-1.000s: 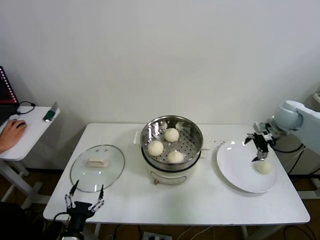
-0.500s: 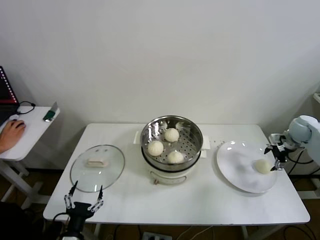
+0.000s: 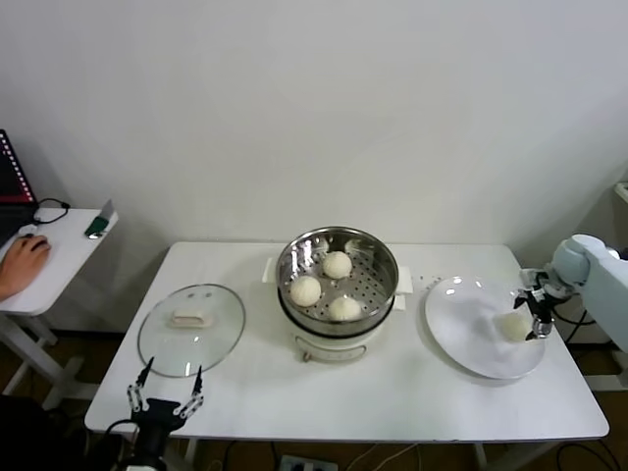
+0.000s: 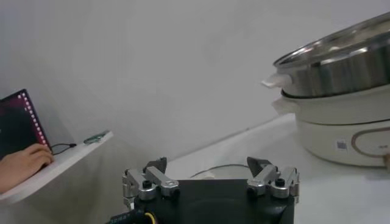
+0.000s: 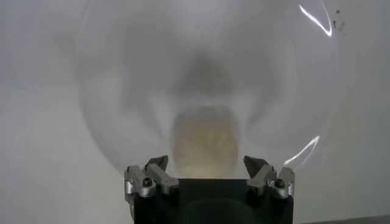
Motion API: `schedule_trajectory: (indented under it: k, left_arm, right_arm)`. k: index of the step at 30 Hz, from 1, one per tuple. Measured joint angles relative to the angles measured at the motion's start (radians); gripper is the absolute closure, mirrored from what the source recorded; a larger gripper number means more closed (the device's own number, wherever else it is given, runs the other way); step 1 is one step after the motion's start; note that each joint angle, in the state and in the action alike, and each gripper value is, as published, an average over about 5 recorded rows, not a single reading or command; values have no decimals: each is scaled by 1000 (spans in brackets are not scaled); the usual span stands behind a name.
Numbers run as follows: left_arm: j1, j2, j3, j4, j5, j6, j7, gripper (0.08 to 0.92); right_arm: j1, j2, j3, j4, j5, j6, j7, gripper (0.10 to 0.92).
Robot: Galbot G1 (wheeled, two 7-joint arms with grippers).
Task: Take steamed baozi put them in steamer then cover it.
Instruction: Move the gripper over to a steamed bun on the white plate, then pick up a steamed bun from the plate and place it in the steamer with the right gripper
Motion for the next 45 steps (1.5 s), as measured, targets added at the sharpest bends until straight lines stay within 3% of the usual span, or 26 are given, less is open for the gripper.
schedule_trajectory:
  k: [9, 17, 26, 33, 45]
  left_arm:
    - [-4, -2, 2, 2, 8, 0, 0, 177]
    - [-4, -1, 1, 2, 10, 0, 0, 177]
    - [-2, -1, 1, -1, 11, -1, -1, 177]
    - [-1, 1, 14, -7, 14, -2, 1, 177]
    - [1, 16, 40, -34, 0, 0, 26, 177]
  right_arm:
    - [-10, 48, 23, -69, -37, 22, -3, 213]
    - [1, 65, 30, -100, -47, 33, -11, 321]
    - [32, 61, 6, -91, -12, 19, -17, 346]
    - [149, 66, -128, -43, 138, -35, -11, 348]
    - [512, 170, -519, 69, 576, -194, 38, 347]
